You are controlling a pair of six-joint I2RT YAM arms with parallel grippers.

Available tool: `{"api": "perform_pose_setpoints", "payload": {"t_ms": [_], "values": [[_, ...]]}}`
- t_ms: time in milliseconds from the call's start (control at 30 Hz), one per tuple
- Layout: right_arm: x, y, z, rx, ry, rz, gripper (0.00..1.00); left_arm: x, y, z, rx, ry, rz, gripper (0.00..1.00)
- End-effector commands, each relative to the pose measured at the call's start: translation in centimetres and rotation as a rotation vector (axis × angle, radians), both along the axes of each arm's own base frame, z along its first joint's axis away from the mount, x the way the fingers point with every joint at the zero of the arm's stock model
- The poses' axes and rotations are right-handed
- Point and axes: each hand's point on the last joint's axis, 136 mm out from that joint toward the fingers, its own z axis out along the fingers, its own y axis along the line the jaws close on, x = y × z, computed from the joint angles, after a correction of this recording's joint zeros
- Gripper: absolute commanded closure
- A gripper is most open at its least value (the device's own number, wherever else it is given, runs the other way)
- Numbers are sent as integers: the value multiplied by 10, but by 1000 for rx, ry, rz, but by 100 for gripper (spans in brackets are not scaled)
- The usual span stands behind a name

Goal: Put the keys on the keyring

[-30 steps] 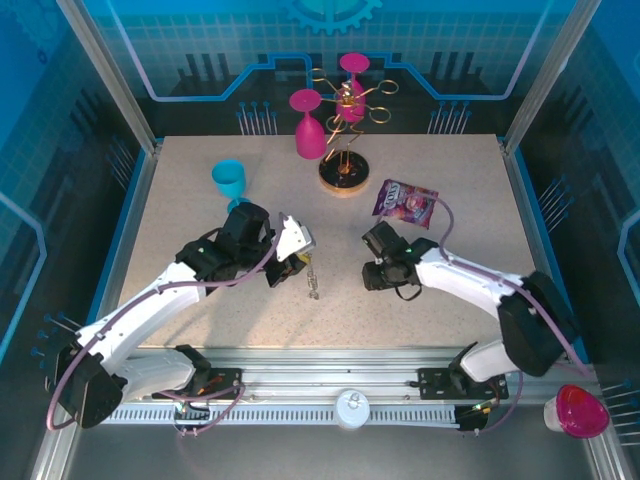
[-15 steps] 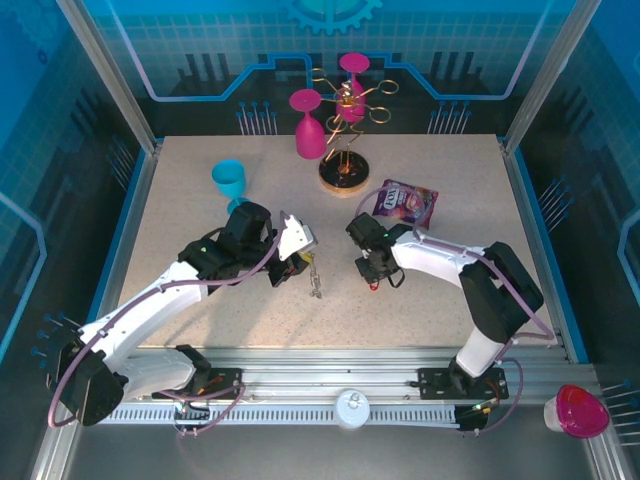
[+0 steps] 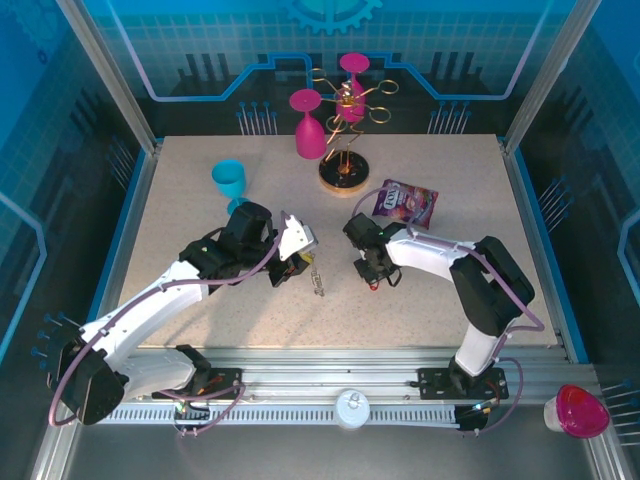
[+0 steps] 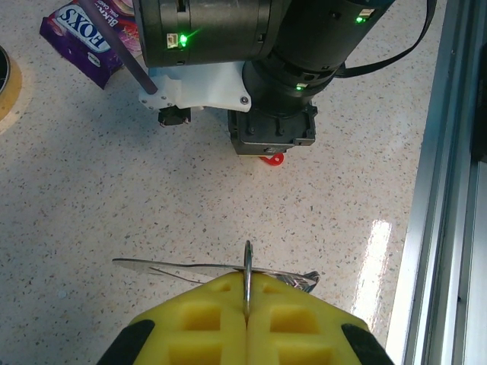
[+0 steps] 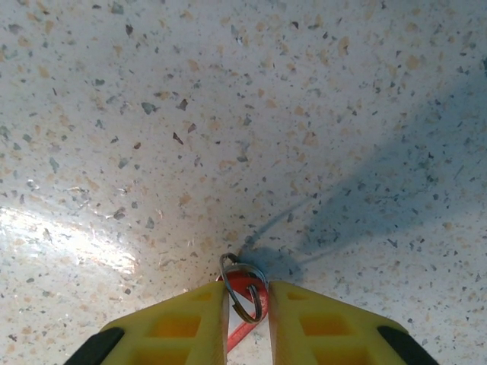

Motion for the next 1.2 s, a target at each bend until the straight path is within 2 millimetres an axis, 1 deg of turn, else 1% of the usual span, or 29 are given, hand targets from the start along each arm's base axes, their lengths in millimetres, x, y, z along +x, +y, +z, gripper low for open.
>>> {"api": "perform_pose_setpoints", "payload": {"t_ms": [0, 167, 567, 933, 1000, 1133, 1167], "values": [[7, -4, 3, -24, -9, -8, 80, -5, -5, -1, -9, 7, -34, 100], [8, -8, 3, -33, -9, -14, 85, -5, -5, -1, -7, 5, -36, 100], [12, -4, 2, -6, -2, -14, 85, -6, -6, -2, -3, 15, -42, 100], [11, -1, 0, 17, 15, -14, 85, -7, -6, -4, 2, 21, -47, 100], [11, -1, -1, 15, 18, -16, 87, -7, -6, -3, 1, 20, -49, 100], [11, -2, 0, 14, 18, -18, 95, -7, -6, -3, 0, 19, -50, 100], [11, -2, 0, 17, 18, -19, 99, -7, -6, -3, 1, 21, -50, 100]]}}
